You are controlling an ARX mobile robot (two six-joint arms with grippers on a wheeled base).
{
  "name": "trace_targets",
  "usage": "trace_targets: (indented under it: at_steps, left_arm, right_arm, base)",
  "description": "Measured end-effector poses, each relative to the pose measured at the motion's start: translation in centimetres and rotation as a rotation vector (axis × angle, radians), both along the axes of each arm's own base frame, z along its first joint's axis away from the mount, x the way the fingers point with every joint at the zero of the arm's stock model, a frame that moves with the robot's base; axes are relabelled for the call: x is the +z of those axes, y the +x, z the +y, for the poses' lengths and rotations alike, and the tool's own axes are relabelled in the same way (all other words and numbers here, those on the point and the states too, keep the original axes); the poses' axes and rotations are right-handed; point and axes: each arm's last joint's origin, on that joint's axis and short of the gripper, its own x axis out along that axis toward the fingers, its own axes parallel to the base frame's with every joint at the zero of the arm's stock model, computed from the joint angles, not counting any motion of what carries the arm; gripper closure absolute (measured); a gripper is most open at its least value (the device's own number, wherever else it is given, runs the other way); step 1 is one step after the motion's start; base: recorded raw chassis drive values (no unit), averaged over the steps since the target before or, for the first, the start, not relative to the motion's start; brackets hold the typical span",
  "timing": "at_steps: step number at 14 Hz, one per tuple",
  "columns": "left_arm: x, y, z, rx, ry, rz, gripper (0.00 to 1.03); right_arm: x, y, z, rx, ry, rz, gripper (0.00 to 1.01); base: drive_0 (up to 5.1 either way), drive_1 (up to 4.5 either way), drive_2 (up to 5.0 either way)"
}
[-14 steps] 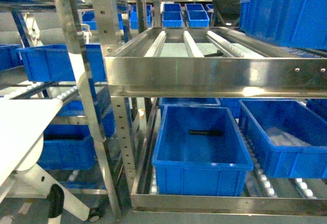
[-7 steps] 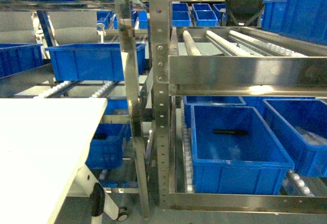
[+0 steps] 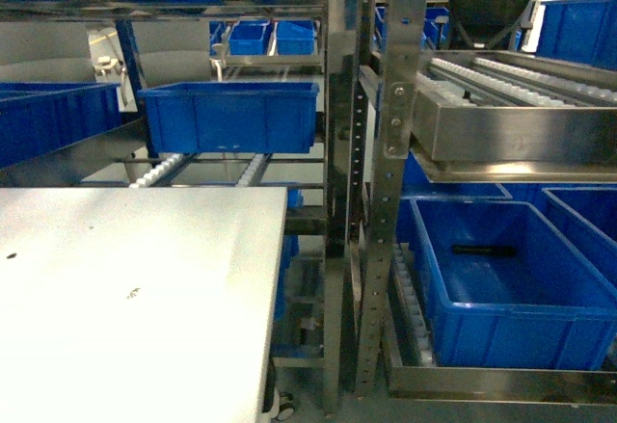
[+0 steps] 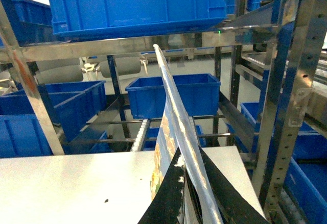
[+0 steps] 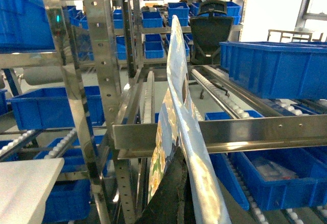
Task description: Move flower gift bag to table near conveyor
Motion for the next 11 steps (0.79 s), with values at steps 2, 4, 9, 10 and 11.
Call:
trace_targets:
  at_steps: [2,4,9,10,11]
  left_arm:
    - [0.02,-0.01,0.0,0.0,-0.001,-0.002,0.99]
    - [0.02,-0.01,0.01,0.001,0.0,-0.001,0.99]
    - [0.02,-0.01,0.0,0.0,0.0,-0.001,0.99]
    - [0.01,-0.01,0.0,0.0,0.0,0.0,0.99]
    - [0.01,-0.01,0.0,0.0,0.0,-0.001,0.99]
  right_arm:
    - [0.01,0.0,0.0,0.0,0.0,-0.001,0.99]
    - [0.0,0.0,0.0,0.0,0.0,0.0,0.99]
    - [0.01,-0.01,0.0,0.0,0.0,-0.001,0.99]
    - [-0.01,0.01,0.0,0.0,0.0,0.001,0.99]
    - [0.0,0.0,0.0,0.0,0.0,0.0,0.99]
  base:
    - [-5.0,2.45,2.4]
    - [-5.0,2.45,2.4]
    - [-5.0,2.45,2.4]
    - [-5.0,2.45,2.4]
    - [-5.0,2.45,2.4]
